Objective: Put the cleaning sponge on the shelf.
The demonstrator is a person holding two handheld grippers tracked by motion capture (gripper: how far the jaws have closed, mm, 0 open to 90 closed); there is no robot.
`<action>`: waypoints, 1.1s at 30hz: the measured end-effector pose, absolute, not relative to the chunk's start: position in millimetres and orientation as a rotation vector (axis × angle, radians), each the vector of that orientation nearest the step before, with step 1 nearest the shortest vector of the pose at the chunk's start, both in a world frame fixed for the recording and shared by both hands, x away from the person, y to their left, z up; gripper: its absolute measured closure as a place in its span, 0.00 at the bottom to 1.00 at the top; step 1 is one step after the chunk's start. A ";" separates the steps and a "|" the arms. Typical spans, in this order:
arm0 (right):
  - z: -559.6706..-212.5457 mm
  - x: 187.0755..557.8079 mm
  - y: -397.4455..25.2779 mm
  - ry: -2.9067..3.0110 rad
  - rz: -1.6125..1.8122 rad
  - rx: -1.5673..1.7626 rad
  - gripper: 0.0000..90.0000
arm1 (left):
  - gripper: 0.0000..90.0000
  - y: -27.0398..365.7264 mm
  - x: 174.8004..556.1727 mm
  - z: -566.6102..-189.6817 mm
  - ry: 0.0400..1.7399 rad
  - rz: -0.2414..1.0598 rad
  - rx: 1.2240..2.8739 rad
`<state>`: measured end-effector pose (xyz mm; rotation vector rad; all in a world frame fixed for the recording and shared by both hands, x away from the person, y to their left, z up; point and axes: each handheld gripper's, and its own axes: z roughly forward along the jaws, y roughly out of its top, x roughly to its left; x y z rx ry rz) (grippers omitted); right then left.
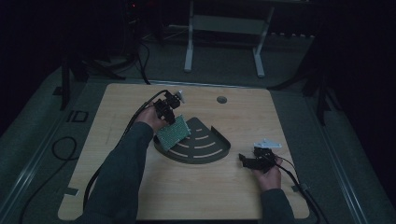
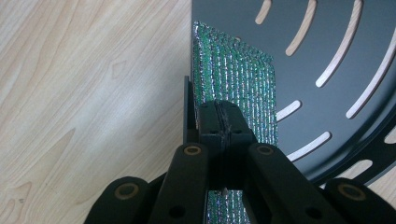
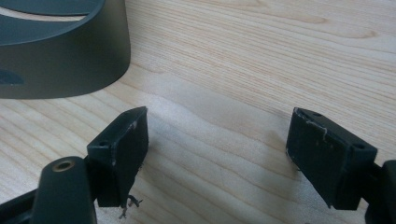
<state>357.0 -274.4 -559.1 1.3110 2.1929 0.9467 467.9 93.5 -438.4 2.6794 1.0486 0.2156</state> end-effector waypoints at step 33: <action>-559.1 357.3 -274.4 2.193 0.948 1.311 0.23 | 0.99 85.0 465.8 -452.3 1.045 0.233 2.753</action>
